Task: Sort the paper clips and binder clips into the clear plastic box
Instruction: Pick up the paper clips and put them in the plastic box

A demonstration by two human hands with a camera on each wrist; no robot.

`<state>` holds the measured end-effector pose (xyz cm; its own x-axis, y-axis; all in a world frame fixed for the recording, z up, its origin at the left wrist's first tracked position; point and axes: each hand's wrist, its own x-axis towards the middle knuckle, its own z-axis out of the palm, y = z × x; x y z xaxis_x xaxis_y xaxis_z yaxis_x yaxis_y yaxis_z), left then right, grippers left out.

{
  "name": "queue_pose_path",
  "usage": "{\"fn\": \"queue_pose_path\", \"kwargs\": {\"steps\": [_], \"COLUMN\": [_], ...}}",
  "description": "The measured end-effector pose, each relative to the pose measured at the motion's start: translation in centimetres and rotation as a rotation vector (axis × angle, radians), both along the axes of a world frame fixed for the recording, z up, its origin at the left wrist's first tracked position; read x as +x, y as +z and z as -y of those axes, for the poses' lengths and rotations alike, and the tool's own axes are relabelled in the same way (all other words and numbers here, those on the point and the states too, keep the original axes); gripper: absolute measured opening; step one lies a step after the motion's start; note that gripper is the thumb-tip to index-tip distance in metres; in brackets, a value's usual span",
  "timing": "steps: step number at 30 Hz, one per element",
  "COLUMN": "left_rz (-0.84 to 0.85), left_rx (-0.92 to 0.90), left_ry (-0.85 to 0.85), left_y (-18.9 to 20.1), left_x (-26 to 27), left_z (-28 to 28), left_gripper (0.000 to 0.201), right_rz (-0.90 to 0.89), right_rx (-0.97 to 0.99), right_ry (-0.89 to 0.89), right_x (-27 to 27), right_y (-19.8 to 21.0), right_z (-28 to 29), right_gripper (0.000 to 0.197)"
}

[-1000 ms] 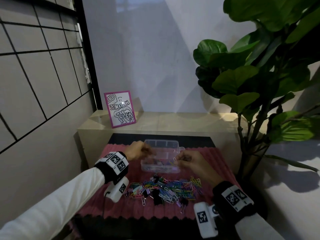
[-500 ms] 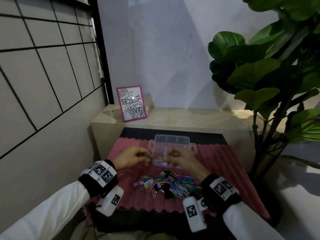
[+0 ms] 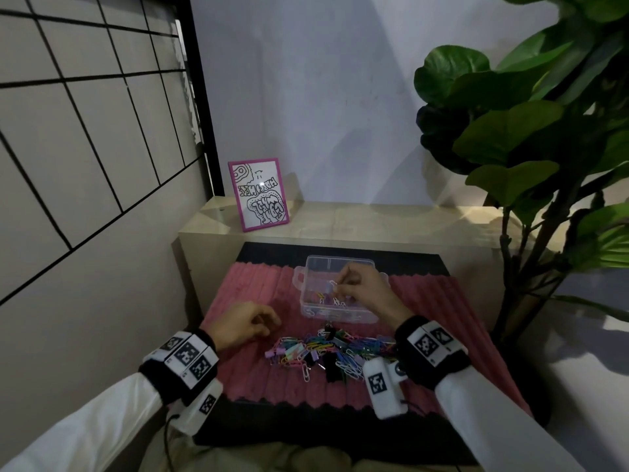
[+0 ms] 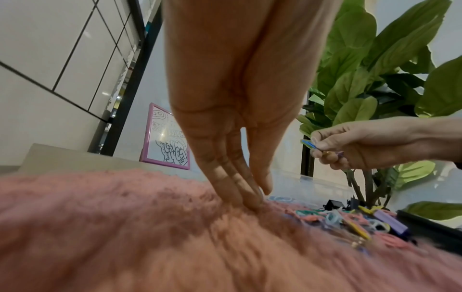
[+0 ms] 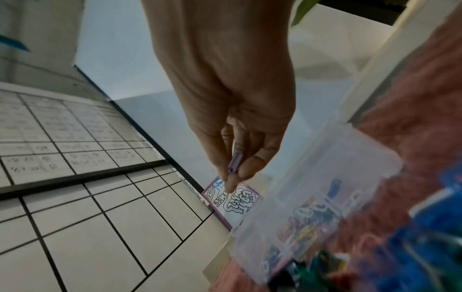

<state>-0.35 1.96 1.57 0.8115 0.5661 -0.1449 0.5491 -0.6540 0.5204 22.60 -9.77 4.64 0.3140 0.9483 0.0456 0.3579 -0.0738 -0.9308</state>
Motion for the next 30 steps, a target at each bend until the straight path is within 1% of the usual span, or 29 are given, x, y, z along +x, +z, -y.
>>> {"fn": "queue_pose_path", "kwargs": {"steps": [3, 6, 8, 9, 11, 13, 15, 17, 19, 22, 24, 27, 30], "left_rz": [-0.022, -0.099, -0.178, -0.21, -0.245, -0.245, -0.234, -0.223, -0.207, -0.183, -0.163, -0.158, -0.2], "left_rx": [0.05, 0.0, -0.04, -0.037, -0.02, -0.024, -0.008, 0.006, -0.031, -0.089, -0.137, -0.199, -0.148], "left_ry": [-0.051, -0.125, -0.174, -0.19, -0.211, -0.217, -0.22, -0.214, -0.189, -0.176, -0.154, -0.11, -0.131], "left_y": [0.5, 0.8, 1.1, 1.2, 1.3, 1.2, 1.0, 0.8, 0.7, 0.6, 0.5, 0.5, 0.5], "left_x": [0.7, 1.3, 1.7, 1.8, 1.9, 1.9, 2.0, 2.2, 2.5, 2.7, 2.9, 3.4, 3.9], "left_z": [0.4, 0.9, 1.4, 1.5, 1.6, 1.7, 1.7, 1.5, 1.3, 0.9, 0.8, 0.8, 1.0], "left_gripper": [0.031, 0.037, 0.045, 0.047, 0.048, 0.045, 0.04, 0.037, 0.035, 0.03, 0.024, 0.023, 0.025], "right_rz": [0.12, 0.212, 0.257, 0.288, 0.347, 0.379, 0.426, 0.536, 0.656, 0.832, 0.942, 0.94, 0.922], "right_rx": [-0.047, -0.073, -0.083, -0.088, -0.112, -0.126, -0.107, -0.129, -0.2, -0.276, -0.25, -0.147, -0.095], "right_ry": [0.044, 0.02, -0.002, -0.004, 0.001, 0.003, 0.031, 0.119, 0.207, 0.251, 0.272, 0.322, 0.409], "right_x": [0.0, 0.0, -0.1, -0.1, -0.1, -0.2, -0.3, -0.4, -0.3, 0.0, -0.4, -2.1, -4.3], "right_y": [0.4, 0.9, 1.2, 1.3, 1.2, 1.1, 1.1, 1.1, 0.8, 0.2, 0.2, 0.2, -0.2], "right_z": [-0.5, -1.0, -1.5, -1.7, -1.8, -1.6, -0.9, 0.4, 1.9, 4.1, 4.6, 3.6, 1.7], "right_gripper": [0.019, 0.016, 0.006, 0.005, 0.015, 0.019, 0.014, 0.01, 0.01, 0.015, 0.015, 0.014, 0.011]}}
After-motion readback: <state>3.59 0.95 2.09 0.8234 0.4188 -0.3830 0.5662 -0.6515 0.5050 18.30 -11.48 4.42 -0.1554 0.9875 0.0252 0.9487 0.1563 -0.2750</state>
